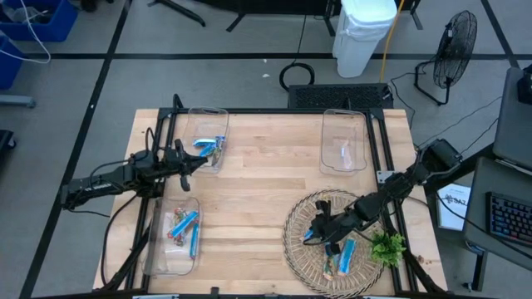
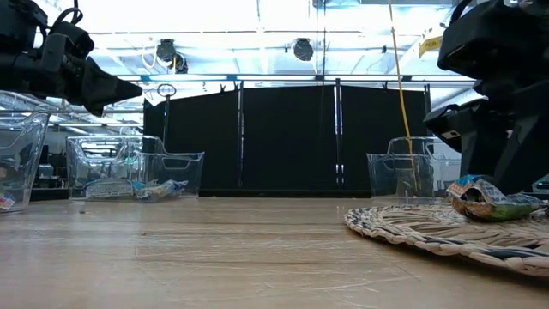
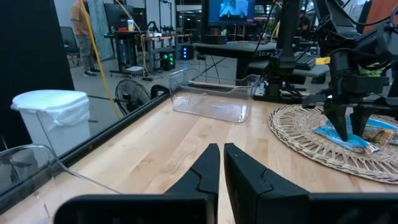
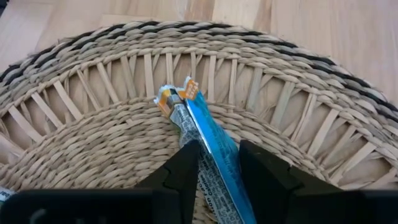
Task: Pick and place Granola Bars by type
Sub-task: Put the yellow granola bar into the top right transparent bin
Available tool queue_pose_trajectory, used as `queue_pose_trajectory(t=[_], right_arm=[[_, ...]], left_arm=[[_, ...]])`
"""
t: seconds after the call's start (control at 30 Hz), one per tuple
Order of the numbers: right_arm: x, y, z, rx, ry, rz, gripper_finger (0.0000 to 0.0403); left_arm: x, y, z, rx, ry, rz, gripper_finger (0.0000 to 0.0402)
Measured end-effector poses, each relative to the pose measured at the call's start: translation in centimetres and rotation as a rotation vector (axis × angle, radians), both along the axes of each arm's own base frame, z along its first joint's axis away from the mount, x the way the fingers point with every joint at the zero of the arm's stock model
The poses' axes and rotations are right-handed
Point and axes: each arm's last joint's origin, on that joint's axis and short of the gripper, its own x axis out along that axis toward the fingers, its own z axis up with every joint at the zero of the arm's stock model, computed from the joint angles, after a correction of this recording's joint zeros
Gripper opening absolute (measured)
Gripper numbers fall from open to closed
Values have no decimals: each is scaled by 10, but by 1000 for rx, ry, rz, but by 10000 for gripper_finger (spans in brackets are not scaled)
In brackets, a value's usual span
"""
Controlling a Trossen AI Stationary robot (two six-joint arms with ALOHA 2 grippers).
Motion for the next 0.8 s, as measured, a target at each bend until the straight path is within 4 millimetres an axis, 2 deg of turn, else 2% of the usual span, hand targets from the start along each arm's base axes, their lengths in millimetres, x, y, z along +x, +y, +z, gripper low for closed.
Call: queue_pose_trajectory(t=[0.1, 0.23, 0.47, 0.63, 0.8], right_arm=[[0, 0, 0, -4, 0, 9, 77], [0, 1, 0, -12, -1, 53, 13], [3, 0, 4, -31, -50, 97, 1], [4, -10, 29, -59, -171, 120, 0], [-4, -30, 70, -68, -323, 121, 0]], left_arm=[[0, 0, 0, 0, -1, 0, 31], [0, 0, 0, 0, -1, 0, 31], [0, 0, 0, 1, -2, 0, 31], [0, 0, 1, 1, -2, 0, 31], [0, 0, 1, 1, -3, 0, 31]])
